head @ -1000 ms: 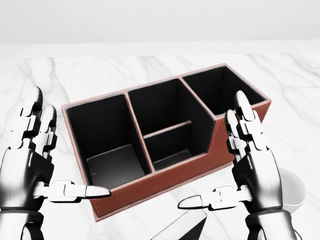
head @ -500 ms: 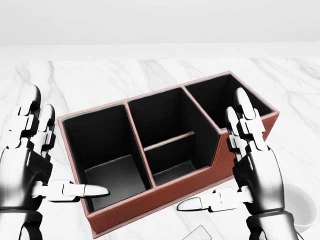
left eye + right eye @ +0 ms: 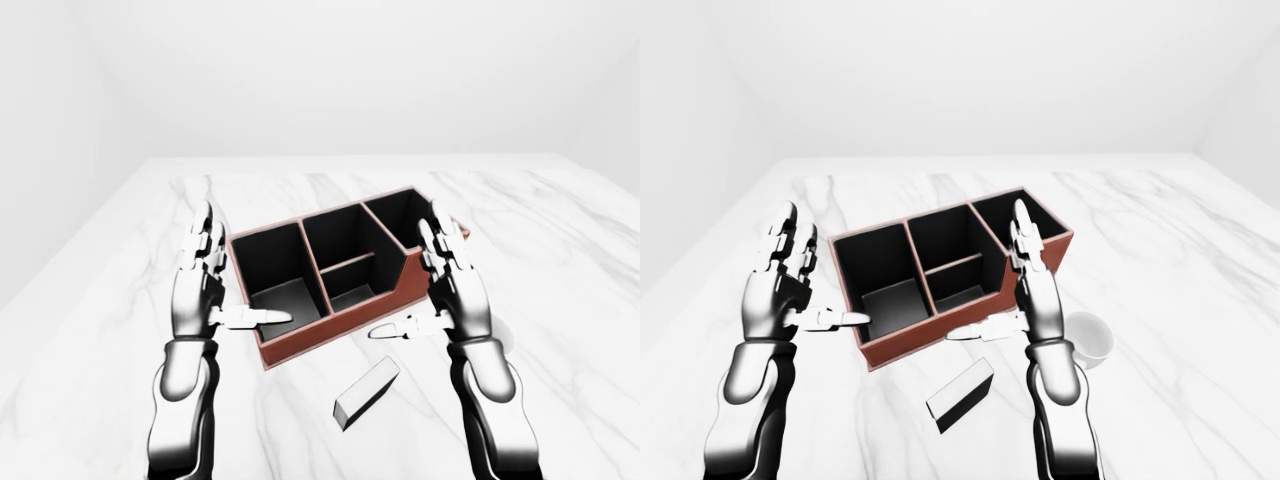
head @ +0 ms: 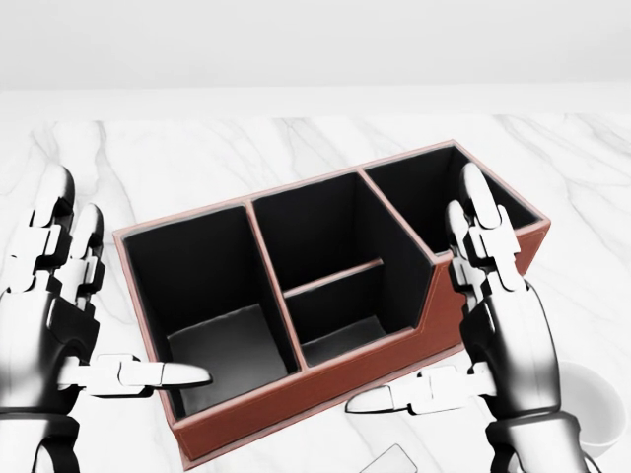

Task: Pick up the book and place it in the front compartment of the caddy.

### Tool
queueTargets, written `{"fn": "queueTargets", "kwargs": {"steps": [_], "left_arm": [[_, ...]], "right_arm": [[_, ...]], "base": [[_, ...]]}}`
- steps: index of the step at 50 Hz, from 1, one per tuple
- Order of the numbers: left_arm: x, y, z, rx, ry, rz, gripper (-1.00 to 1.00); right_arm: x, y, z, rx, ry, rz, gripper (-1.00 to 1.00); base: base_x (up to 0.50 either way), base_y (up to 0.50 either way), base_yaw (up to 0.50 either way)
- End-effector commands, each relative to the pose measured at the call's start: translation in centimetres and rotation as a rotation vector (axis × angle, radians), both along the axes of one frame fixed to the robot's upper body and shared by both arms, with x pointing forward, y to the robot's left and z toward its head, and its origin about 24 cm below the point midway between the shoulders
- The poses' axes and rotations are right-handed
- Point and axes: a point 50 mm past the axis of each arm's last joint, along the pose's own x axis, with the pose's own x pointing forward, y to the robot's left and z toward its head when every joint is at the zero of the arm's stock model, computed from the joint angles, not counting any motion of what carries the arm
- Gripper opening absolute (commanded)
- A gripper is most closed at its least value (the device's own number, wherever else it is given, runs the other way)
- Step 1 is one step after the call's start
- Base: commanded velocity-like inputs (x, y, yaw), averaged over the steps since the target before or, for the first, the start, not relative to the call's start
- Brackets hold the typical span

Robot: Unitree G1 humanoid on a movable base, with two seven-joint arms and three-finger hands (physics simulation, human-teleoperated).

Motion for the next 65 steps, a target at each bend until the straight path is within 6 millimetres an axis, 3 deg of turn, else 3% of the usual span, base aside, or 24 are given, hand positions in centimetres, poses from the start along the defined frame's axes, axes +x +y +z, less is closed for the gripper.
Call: {"fn": "queueTargets", "kwargs": {"steps": [1,15,32,65], "left_arm": [[0.1,0.1,0.0,0.0,-0.001,0.003,1.0],[0.1,0.1,0.0,0.002,-0.001,0.004,1.0],[0.2,0.1,-0.2,0.001,0.012,0.004,1.0],[0.6,0.2,-0.7,-0.003,0.033,0.006,1.0]], "right_arm": [[0.2,0.3,0.1,-0.056,-0.006,-0.004,1.0],[0.3,0.4,1.5,-0.158,-0.065,0.008,1.0],[0.0,1.6,-0.4,-0.322,0.021,0.062,1.0],[-2.4,3.3,0.1,-0.476,-0.005,0.13,1.0]], "base": [[0.0,0.0,0.0],[0.0,0.0,0.0],[0.0,0.0,0.0],[0.0,0.0,0.0]]}}
